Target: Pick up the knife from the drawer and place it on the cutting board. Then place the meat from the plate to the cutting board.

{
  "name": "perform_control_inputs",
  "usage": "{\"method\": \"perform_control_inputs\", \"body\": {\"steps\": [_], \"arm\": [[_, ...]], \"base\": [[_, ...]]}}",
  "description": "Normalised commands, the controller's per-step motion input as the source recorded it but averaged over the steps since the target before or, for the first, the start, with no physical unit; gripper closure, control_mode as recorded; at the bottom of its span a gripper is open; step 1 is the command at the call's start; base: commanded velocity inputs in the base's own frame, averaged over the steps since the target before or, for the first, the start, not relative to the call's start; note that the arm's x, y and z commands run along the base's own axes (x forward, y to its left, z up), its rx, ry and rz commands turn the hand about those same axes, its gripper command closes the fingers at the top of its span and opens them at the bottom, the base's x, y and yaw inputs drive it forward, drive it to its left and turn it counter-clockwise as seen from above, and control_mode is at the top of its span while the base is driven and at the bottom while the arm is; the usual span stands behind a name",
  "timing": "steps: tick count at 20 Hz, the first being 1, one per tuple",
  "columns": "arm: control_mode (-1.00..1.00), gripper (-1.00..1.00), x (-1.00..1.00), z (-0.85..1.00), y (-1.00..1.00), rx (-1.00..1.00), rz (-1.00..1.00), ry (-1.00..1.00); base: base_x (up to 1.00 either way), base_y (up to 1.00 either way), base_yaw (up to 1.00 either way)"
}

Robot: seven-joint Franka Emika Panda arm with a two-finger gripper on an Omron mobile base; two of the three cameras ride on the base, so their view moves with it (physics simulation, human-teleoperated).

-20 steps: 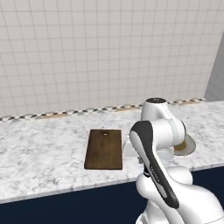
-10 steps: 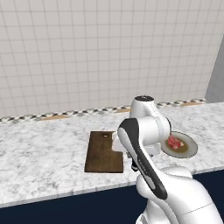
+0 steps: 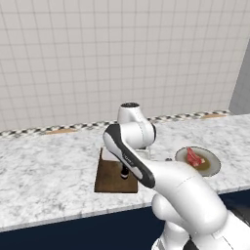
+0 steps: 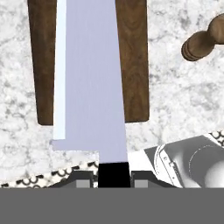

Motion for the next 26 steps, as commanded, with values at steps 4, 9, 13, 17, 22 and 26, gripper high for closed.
{"method": "perform_control_inputs", "body": {"steps": [4, 9, 13, 17, 22, 26], "arm": [[-1.00, 1.00, 0.34, -0.50, 0.05, 0.00, 0.00, 0.00], [-1.00, 1.00, 0.14, -0.57, -0.07, 0.00, 0.00, -0.01], [-1.00, 1.00, 0.06, -0.35, 0.00, 0.00, 0.00, 0.00], [-1.00, 1.00, 0.00, -0.28, 0.00, 0.00, 0.00, -0.04], [-1.00, 1.00, 0.08, -0.24, 0.00, 0.00, 0.00, -0.06], [-1.00, 1.00, 0.26, -0.20, 0.00, 0.00, 0.00, -0.09]], "base": [[0.00, 0.00, 0.00], [0.00, 0.00, 0.00], [0.00, 0.00, 0.00], [0.00, 0.00, 0.00], [0.00, 0.00, 0.00], [0.00, 0.00, 0.00]]}}
